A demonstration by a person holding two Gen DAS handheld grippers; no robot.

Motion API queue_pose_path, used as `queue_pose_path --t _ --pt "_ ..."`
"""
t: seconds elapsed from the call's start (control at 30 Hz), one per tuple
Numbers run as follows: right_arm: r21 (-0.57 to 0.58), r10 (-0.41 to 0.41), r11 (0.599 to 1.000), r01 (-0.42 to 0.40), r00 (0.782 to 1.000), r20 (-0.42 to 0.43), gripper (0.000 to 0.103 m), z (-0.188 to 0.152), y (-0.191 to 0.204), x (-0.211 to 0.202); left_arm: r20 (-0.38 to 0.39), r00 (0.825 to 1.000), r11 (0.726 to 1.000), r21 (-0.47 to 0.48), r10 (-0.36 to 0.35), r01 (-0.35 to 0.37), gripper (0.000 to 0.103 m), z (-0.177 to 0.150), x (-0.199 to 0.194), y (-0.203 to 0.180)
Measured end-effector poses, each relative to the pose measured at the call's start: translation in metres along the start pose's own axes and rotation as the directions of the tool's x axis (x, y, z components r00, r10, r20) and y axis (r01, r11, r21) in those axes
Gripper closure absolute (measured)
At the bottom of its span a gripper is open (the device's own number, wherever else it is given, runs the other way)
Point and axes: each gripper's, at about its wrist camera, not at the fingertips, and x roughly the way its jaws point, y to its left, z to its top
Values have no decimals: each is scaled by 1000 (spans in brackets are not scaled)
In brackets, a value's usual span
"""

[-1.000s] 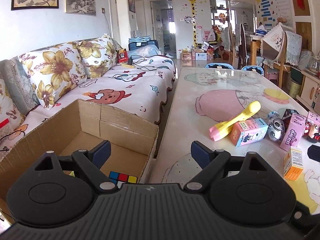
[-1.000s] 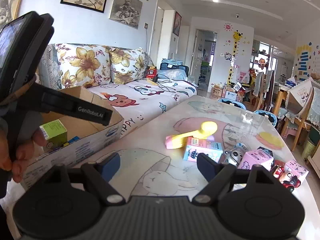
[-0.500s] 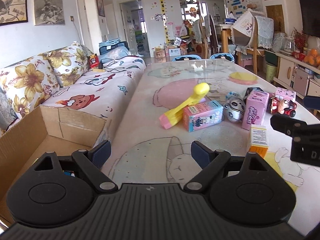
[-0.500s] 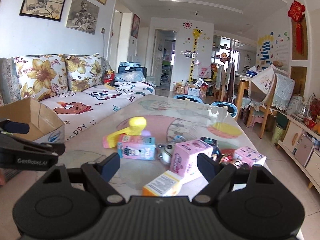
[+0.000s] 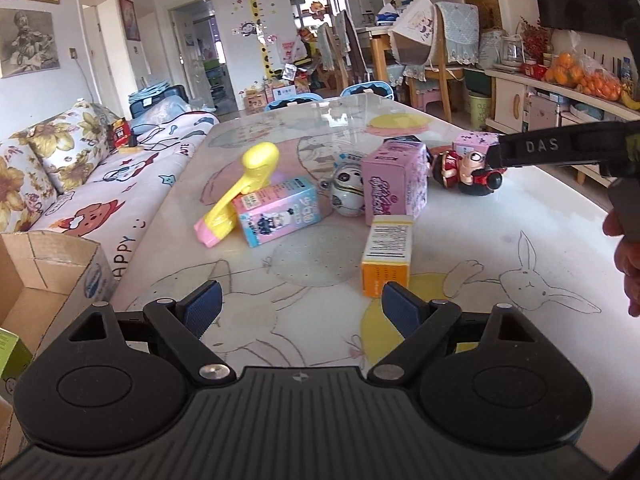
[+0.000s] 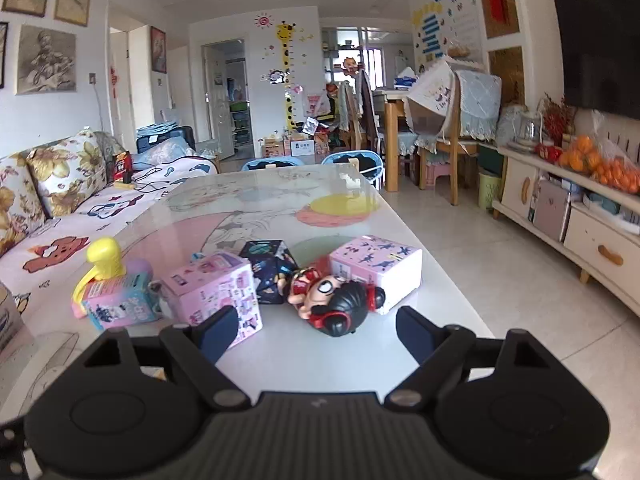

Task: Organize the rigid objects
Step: 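Move the left tool toward the orange-and-white medicine box while the right tool approaches the black-haired doll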

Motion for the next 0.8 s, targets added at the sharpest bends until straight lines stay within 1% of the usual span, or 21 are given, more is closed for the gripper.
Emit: queue_pose_path --t 0.07,0.13,0.2,0.27,0.33,0.4,0.43,0.53,0.63,0.8 --pt "49 0 999 2 999 -32 19 -1 -11 13 -6 1000 1000 5 -8 8 0 2 6 -3" --pt "108 20 994 -14 998 -55 21 -1 -19 23 -18 1000 1000 -1 -26 26 0 7 15 -3" --pt "159 52 986 -43 997 -57 23 1 -26 29 -23 999 999 12 -40 41 0 12 20 -7" --pt "184 84 980 -75 995 -46 23 5 -33 34 -22 999 998 36 -43 44 0 16 26 -13" --pt "215 112 972 -98 992 -54 24 5 -38 41 -30 999 998 49 -45 46 0 19 33 -16" --pt "250 134 962 -113 988 -70 29 4 -42 49 -43 998 998 48 -46 48 0 21 41 -17" --pt "264 141 958 -116 987 -79 30 4 -44 52 -49 998 998 45 -46 48 0 22 44 -16" --pt "290 157 949 -125 983 -91 31 4 -45 60 -74 996 998 36 -48 50 0 20 54 -14" --pt "293 169 947 -135 981 -93 31 5 -44 66 -96 994 998 28 -49 52 1 18 61 -16" --pt "295 175 945 -143 981 -85 30 6 -41 72 -114 992 998 1 -60 61 3 21 66 -14"
